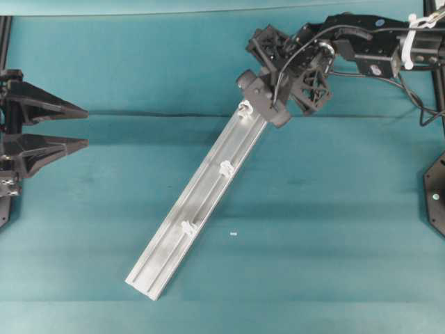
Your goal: Pass the USB cable through three rings with both arms.
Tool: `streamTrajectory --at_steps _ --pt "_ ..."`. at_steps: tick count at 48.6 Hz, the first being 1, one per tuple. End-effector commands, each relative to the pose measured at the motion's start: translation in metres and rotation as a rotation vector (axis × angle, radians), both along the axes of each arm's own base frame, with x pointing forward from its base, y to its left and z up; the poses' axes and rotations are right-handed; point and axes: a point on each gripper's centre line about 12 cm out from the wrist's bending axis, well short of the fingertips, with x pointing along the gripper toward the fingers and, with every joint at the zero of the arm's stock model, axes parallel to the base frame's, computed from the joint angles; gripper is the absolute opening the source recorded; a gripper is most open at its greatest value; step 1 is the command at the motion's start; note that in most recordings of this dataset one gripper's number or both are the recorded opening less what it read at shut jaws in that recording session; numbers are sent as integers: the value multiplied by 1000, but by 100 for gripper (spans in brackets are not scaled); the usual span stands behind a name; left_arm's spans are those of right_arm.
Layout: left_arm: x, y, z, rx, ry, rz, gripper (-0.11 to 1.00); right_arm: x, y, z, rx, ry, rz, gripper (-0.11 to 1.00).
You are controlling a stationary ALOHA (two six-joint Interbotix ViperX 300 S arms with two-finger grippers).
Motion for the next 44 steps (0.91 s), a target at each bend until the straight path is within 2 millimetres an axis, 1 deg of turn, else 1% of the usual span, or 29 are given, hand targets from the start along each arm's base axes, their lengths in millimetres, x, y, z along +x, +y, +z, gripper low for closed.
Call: streamTrajectory --at_steps 1,10,18,24,31,40,41,44 --pt "6 2 6 2 -7 4 64 5 3 1 6 -14 17 10" --pt "20 7 -1 2 5 21 64 8 9 2 42 -38 43 10" --pt "39 21 -10 2 5 65 64 9 10 2 47 -47 62 10" --pt "59 35 -27 -8 61 106 65 9 11 1 52 -48 60 10" --pt "86 53 -51 -27 156 144 67 9 10 1 50 -50 59 10" --pt "124 71 -80 -48 261 166 73 9 7 0 45 -60 47 10" --pt "130 74 -84 -49 274 169 74 8 7 0 47 -62 43 10" --pt "141 80 -91 -54 293 176 76 8 6 -1 55 -64 35 10"
